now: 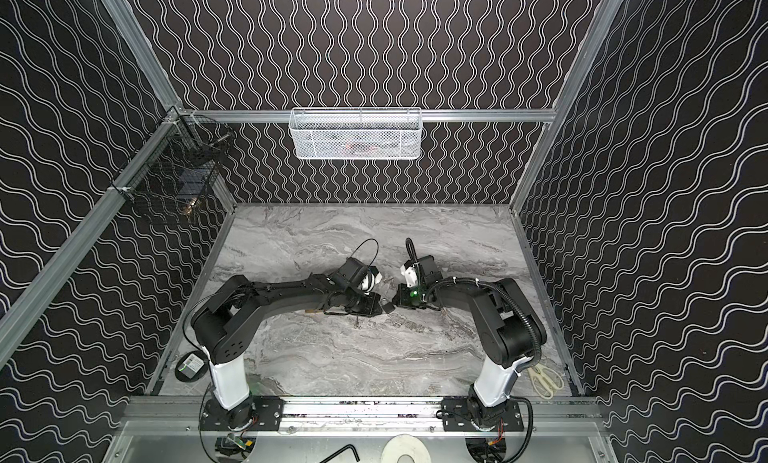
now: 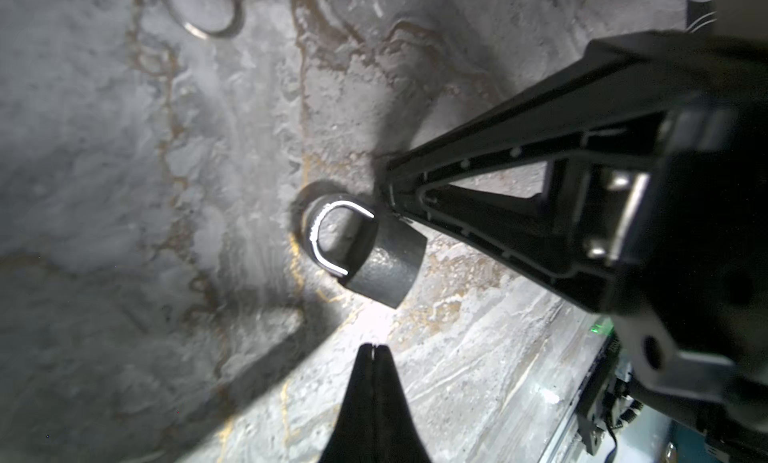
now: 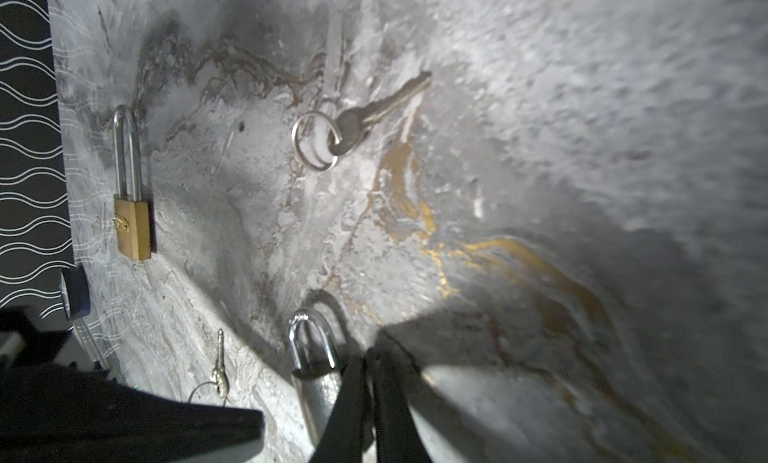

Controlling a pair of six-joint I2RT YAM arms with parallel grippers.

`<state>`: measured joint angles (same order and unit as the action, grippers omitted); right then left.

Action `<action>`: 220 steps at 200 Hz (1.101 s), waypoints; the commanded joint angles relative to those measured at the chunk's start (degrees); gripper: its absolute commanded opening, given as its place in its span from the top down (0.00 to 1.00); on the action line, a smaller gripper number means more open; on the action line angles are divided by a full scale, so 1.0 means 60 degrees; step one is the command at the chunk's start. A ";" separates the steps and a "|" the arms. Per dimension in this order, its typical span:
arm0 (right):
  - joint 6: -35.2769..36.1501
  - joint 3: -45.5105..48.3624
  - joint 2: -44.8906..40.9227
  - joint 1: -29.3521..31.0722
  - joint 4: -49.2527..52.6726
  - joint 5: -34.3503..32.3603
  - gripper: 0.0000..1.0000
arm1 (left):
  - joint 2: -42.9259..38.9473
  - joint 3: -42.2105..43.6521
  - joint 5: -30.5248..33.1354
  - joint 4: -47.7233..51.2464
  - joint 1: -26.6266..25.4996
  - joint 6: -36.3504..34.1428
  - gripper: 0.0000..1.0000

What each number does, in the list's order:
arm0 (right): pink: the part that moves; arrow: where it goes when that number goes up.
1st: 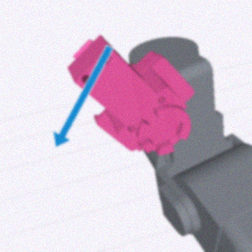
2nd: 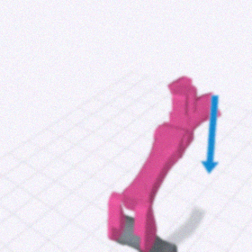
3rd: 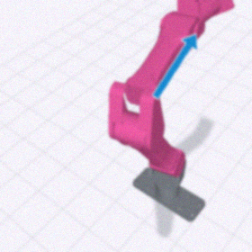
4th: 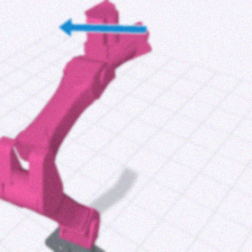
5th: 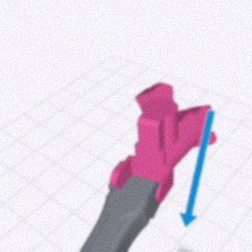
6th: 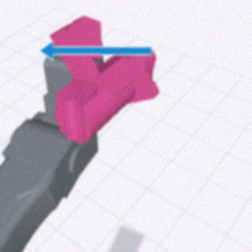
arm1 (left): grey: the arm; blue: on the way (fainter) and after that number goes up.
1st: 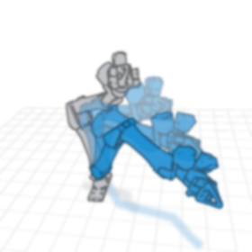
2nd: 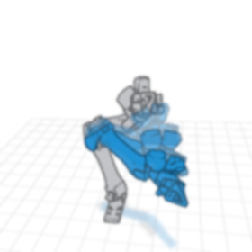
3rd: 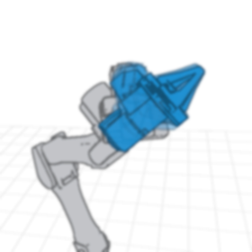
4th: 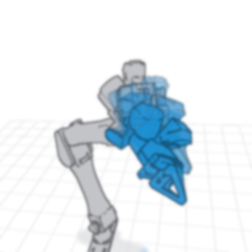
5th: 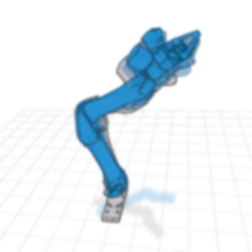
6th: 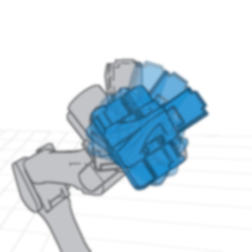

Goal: Unlock with the key

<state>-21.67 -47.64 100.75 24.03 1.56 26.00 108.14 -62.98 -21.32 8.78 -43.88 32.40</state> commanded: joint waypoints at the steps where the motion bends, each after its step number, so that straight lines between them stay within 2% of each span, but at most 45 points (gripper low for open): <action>1: -0.0176 -0.0127 0.0140 0.0111 0.0484 0.0007 0.89 | 0.0064 0.0039 0.0302 0.0362 0.0003 -0.0168 1.00; 26: -0.0346 -0.0105 0.0106 0.0497 0.0503 -0.0085 0.89 | -0.0011 0.0051 0.0607 0.0610 0.0010 -0.0321 1.00; 87: -0.0519 0.0286 -0.0172 0.0682 0.0546 -0.0232 0.89 | 0.0511 -0.0154 0.0299 0.0202 0.0031 -0.0067 1.00; 149: -0.0532 0.0498 -0.0251 0.0697 0.0575 -0.0271 0.88 | -0.0089 0.0214 0.1306 0.0125 0.0445 0.0090 1.00; 191: -0.0240 -0.0173 -0.0444 0.0626 0.1204 -0.1520 0.84 | -0.0583 0.0418 0.1332 0.0077 0.0693 -0.0132 0.98; 220: 0.0182 -0.1179 -0.0256 0.0486 0.1539 -0.1873 0.83 | -0.0848 0.0342 0.1126 0.0073 0.0852 -0.0248 0.96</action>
<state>-23.11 -50.83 98.52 27.18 7.51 18.63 104.49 -60.60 -14.20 9.93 -39.42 32.58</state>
